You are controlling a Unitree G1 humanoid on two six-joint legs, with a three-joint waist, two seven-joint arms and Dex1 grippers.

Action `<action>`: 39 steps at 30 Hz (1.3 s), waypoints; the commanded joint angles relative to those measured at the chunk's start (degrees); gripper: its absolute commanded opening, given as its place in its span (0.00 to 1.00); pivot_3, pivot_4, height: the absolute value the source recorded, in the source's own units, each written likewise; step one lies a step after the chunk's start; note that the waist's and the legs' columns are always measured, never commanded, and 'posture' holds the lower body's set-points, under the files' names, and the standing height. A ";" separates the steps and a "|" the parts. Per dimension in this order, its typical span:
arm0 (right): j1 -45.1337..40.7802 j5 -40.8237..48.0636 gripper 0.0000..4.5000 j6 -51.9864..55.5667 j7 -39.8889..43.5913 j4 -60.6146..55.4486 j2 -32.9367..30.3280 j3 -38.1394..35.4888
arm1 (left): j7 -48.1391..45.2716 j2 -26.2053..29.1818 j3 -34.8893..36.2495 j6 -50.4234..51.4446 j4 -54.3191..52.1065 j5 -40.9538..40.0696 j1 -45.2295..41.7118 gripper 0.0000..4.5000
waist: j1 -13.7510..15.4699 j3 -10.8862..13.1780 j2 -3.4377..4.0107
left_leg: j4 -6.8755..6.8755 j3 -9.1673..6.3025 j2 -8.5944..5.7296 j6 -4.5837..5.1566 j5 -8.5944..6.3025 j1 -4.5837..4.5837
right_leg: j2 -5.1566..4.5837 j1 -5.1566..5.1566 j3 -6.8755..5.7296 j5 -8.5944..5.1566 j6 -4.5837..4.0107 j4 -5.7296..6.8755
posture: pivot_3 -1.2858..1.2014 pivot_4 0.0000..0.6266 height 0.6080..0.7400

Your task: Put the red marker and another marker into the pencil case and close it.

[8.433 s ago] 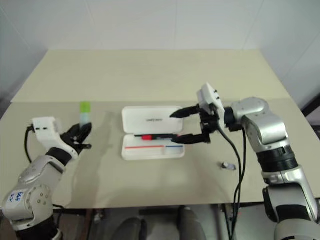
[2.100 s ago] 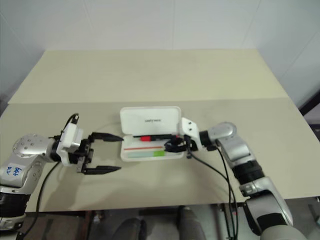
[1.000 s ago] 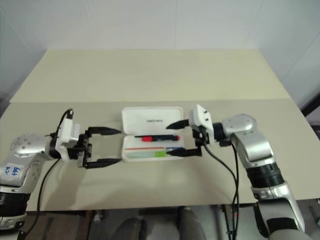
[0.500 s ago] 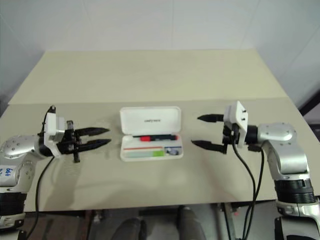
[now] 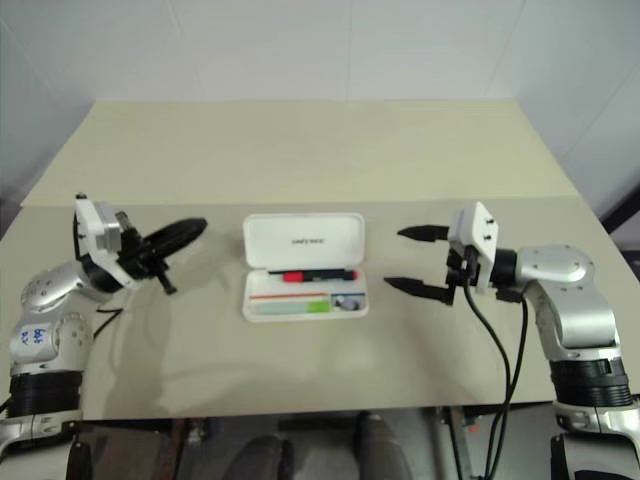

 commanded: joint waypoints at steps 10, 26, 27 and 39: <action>-0.10 0.52 1.00 -1.34 -1.80 -1.46 0.14 -0.30 | 8.73 -4.53 -5.52 0.16 13.11 7.96 -9.43 0.00 | 0.04 0.00 0.00 | -0.01 0.05 -0.02 0.00 0.00 -0.06 | 0.00 0.00 0.01 0.06 0.10 0.05 | 0.52 0.24 1.00; 0.48 0.75 1.00 -1.74 -2.88 -1.97 1.42 0.21 | 2.64 -8.54 -8.07 -2.43 15.48 8.22 -12.65 0.00 | 0.05 0.00 0.00 | 0.00 0.05 -0.03 0.00 0.00 -0.10 | 0.01 0.00 0.01 0.08 0.14 0.00 | 0.52 0.24 1.00; 0.56 0.76 1.00 -1.78 -2.90 -2.00 1.46 0.22 | 2.06 -8.42 -7.94 -2.65 15.15 8.04 -12.40 0.00 | 0.05 0.00 0.00 | 0.00 0.05 -0.03 0.00 0.00 -0.11 | 0.01 0.00 0.01 0.08 0.14 -0.01 | 0.52 0.24 1.00; 1.76 0.67 1.00 -2.10 -3.65 -2.34 2.56 0.72 | -16.41 -2.98 -12.67 -8.82 7.48 8.22 -7.05 0.00 | 0.11 -0.01 0.00 | 0.00 0.04 -0.03 0.01 -0.01 -0.12 | 0.00 0.00 0.01 0.08 0.14 -0.03 | 0.52 0.24 1.00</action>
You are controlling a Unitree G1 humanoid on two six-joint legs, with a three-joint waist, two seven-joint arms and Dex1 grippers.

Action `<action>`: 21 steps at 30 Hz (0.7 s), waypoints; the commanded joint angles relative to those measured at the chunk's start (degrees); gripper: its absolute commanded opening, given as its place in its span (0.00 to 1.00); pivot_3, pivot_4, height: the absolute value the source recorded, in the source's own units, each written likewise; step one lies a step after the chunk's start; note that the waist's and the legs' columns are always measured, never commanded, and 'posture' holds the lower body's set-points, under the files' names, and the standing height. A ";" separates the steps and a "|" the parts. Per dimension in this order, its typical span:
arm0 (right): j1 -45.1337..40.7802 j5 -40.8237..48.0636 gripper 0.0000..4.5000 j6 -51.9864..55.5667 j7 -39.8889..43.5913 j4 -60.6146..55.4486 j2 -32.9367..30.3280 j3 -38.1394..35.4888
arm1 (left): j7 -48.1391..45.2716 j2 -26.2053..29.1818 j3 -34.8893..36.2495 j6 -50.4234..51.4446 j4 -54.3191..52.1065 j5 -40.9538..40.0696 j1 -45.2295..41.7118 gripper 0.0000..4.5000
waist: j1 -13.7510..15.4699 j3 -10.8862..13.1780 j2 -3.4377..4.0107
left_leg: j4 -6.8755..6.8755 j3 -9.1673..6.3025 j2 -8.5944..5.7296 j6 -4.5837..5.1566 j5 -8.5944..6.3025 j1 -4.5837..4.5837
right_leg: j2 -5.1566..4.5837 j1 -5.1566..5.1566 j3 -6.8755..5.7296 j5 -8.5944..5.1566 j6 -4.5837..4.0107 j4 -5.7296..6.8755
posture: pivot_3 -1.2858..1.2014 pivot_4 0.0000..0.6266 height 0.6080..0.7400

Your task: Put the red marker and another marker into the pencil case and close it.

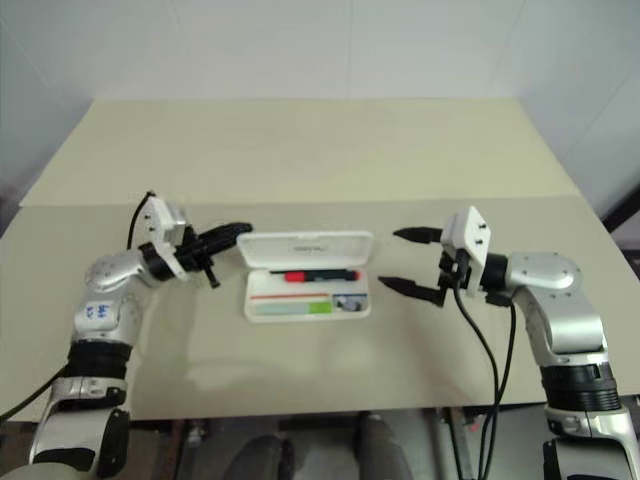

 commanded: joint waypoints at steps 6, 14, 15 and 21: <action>0.97 0.67 1.00 -1.17 -0.84 -1.93 0.49 -0.19 | -11.21 3.70 -9.08 2.75 -7.44 1.65 1.89 0.00 | -0.06 0.00 0.00 | 0.00 0.00 0.00 0.01 0.00 -0.01 | 0.02 0.00 0.00 0.00 0.00 -0.02 | 0.52 0.24 1.00; 2.77 0.80 1.00 -0.95 -2.74 -3.96 1.12 -0.44 | -9.73 4.36 -14.11 5.57 -9.29 5.97 2.52 0.00 | -0.13 -0.01 0.01 | 0.01 0.01 0.01 0.02 0.00 0.02 | 0.05 0.00 0.05 0.00 0.00 0.03 | 0.52 0.24 1.00; 3.01 0.81 1.00 -0.92 -3.00 -4.26 1.19 -0.44 | -9.63 4.34 -14.39 5.77 -9.20 6.25 2.52 0.00 | -0.14 -0.01 0.01 | 0.01 0.01 0.01 0.02 0.00 0.03 | 0.05 0.00 0.06 0.00 -0.01 0.02 | 0.52 0.24 1.00; 4.68 1.01 1.00 -0.79 -4.49 -6.22 1.58 -0.68 | -7.37 3.83 -15.76 5.51 -6.78 9.42 2.92 0.00 | -0.11 -0.01 0.02 | 0.03 0.04 0.00 0.04 0.01 0.10 | 0.04 0.01 0.11 -0.01 -0.01 0.01 | 0.52 0.24 1.00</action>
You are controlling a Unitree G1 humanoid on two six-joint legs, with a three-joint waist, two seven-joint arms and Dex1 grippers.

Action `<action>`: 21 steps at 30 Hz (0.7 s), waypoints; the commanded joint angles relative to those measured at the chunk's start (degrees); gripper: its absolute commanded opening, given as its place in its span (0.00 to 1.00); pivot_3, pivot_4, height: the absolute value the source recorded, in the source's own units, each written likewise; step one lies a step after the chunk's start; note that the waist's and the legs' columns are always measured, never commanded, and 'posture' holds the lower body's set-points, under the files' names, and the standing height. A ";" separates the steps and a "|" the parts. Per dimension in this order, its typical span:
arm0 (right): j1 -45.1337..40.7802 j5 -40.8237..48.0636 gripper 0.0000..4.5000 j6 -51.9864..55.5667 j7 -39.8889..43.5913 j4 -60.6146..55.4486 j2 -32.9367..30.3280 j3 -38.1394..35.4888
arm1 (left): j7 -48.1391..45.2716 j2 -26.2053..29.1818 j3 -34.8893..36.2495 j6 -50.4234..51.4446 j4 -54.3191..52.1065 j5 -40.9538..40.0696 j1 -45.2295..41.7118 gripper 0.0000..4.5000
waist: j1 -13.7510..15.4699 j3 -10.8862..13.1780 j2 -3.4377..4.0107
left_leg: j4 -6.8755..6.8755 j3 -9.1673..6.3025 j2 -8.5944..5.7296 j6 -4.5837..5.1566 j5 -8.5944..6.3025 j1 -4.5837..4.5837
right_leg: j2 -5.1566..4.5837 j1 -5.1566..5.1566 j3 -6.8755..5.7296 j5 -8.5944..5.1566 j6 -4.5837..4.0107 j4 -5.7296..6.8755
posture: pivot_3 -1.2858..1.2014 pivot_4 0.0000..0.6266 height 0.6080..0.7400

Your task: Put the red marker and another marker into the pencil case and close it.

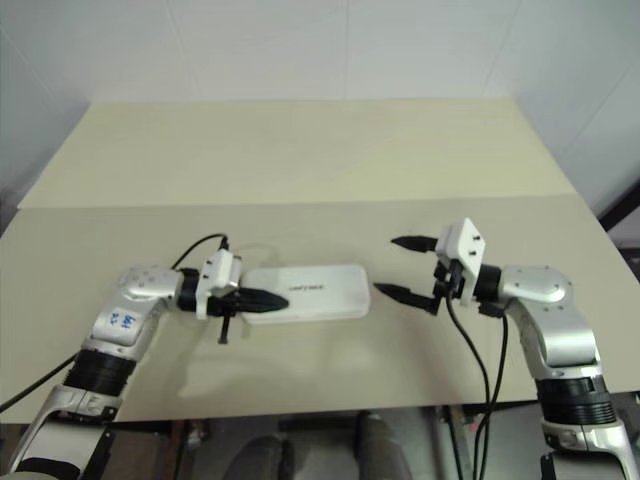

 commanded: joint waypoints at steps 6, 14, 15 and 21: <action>1.81 1.40 1.00 -0.28 -2.06 -4.80 0.52 -0.91 | 6.26 -1.30 -2.00 -0.33 4.48 5.11 -0.30 0.00 | -0.01 -0.02 0.03 | 0.00 -0.01 -0.03 0.03 0.04 0.27 | 0.00 0.29 0.04 -0.01 -0.03 -0.02 | 0.52 0.24 1.00; 1.05 1.23 1.00 -1.12 -1.05 -2.71 0.30 -0.79 | 6.04 -3.09 1.74 4.64 1.00 -1.79 -1.01 0.00 | -0.07 -0.02 0.02 | -0.01 -0.07 -0.03 0.07 0.07 0.82 | 0.00 0.95 0.04 0.00 -0.06 -0.13 | 0.52 0.24 1.00; 0.88 1.14 1.00 -1.37 -0.78 -2.16 0.23 -0.80 | 5.83 -3.00 2.61 5.42 0.16 -2.99 -0.98 0.00 | -0.07 -0.02 0.03 | -0.01 -0.08 -0.03 0.08 0.07 0.80 | 0.01 0.93 0.04 0.00 -0.06 -0.12 | 0.52 0.24 1.00; -0.11 0.66 1.00 -2.71 0.72 0.42 -0.48 -0.93 | 5.04 -0.69 10.84 5.10 -2.65 -9.39 1.19 0.00 | -0.25 -0.02 0.03 | -0.09 -0.23 0.02 0.07 0.04 0.62 | 0.02 0.69 0.03 0.00 -0.07 -0.11 | 0.52 0.24 1.00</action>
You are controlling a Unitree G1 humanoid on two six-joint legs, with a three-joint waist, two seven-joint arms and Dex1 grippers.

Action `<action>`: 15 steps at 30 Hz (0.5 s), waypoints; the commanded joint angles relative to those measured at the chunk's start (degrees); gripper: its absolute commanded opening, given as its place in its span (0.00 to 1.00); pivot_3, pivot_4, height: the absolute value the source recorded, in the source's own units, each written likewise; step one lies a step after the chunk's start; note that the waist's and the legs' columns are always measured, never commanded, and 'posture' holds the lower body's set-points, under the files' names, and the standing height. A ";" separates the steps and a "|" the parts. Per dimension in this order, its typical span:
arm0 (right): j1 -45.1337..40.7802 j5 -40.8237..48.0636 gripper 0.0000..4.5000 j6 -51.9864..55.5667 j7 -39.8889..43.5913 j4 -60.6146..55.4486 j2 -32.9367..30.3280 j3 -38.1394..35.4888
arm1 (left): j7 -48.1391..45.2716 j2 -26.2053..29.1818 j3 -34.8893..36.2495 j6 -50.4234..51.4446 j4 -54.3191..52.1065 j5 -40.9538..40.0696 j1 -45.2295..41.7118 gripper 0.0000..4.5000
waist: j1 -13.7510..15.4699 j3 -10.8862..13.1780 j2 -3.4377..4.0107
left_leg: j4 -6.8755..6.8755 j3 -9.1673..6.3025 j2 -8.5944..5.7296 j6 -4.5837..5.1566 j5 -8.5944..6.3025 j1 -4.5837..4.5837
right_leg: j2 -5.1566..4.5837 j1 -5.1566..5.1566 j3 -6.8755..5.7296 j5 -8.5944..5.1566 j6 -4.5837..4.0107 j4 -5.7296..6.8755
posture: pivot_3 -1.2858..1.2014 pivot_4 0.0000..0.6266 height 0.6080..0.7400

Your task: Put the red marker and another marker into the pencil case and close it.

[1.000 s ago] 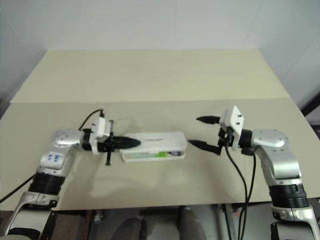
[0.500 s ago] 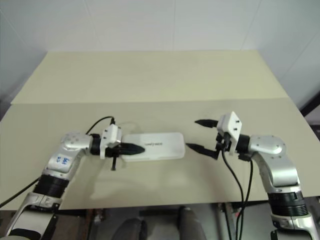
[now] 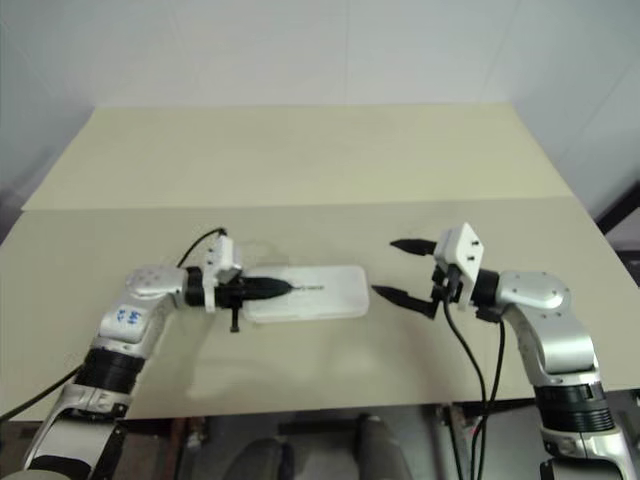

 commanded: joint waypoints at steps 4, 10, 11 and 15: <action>-0.56 0.35 1.00 -2.55 1.91 0.30 -2.29 -1.84 | 0.67 4.58 9.57 -1.90 -4.88 -4.80 3.86 0.00 | 0.07 0.00 0.00 | -0.04 -0.15 0.02 -0.01 -0.01 -0.06 | -0.02 -0.11 -0.01 -0.01 -0.02 -0.01 | 0.52 0.24 1.00; 2.54 1.59 1.00 -2.71 1.25 -1.03 -4.15 -5.61 | 1.62 6.36 14.59 0.47 -10.29 -9.05 6.86 0.00 | 0.69 0.00 0.00 | 0.04 -0.25 -0.03 -0.02 -0.01 -0.38 | -0.12 -0.12 -0.19 0.03 0.04 -0.06 | 0.52 0.24 1.00; 2.75 1.57 1.00 -3.04 1.29 -0.77 -4.26 -6.12 | 1.95 6.41 14.61 0.61 -10.86 -9.03 7.08 0.00 | 0.73 0.00 0.00 | 0.02 -0.26 -0.04 -0.02 -0.02 -0.39 | -0.12 -0.13 -0.19 0.03 0.05 -0.07 | 0.52 0.24 1.00; 5.30 2.00 1.00 -3.64 1.29 -1.57 -4.56 -7.78 | 3.25 7.73 15.48 1.32 -11.34 -8.83 7.74 0.20 | 0.73 0.00 0.00 | 0.00 -0.24 -0.03 -0.02 -0.04 -0.39 | -0.09 -0.13 -0.20 0.03 0.05 -0.12 | 0.52 0.24 1.00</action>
